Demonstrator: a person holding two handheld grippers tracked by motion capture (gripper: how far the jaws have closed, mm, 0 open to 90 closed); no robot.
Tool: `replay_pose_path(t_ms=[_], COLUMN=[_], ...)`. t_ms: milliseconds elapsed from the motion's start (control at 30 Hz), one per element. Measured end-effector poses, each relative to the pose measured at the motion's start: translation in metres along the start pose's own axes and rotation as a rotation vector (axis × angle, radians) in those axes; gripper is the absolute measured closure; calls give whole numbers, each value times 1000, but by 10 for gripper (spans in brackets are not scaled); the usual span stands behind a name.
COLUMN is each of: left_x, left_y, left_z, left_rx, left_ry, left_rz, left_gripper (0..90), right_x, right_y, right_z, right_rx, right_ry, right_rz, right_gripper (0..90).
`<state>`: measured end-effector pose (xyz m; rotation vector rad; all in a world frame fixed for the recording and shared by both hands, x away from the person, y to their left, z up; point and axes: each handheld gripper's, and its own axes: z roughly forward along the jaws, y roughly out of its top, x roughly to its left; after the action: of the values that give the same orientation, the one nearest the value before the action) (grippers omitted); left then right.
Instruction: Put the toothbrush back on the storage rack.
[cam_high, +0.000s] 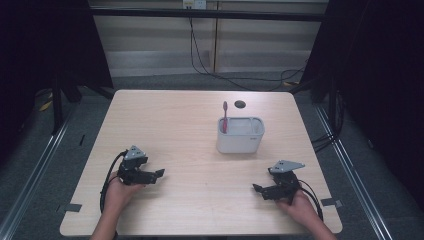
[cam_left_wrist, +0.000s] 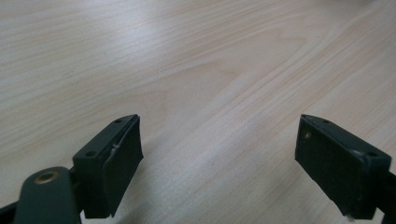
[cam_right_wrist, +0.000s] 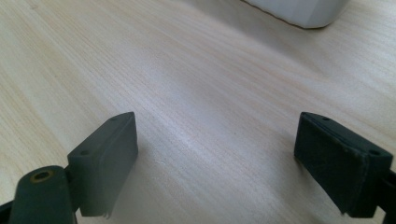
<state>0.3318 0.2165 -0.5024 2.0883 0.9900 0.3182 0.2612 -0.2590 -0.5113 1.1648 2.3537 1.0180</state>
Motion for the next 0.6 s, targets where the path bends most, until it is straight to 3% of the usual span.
replay_pose_path(t_ms=[300, 600], left_x=[-1, -2], left_y=[-3, -5], left_z=[4, 5], left_rx=[30, 23], left_ry=[6, 15], left_rz=[20, 35], left_gripper=[143, 139], right_x=[0, 0], right_y=[0, 0], right_z=[0, 0], right_rx=[0, 0], right_ry=[0, 0], right_rz=[0, 0], right_gripper=[130, 130])
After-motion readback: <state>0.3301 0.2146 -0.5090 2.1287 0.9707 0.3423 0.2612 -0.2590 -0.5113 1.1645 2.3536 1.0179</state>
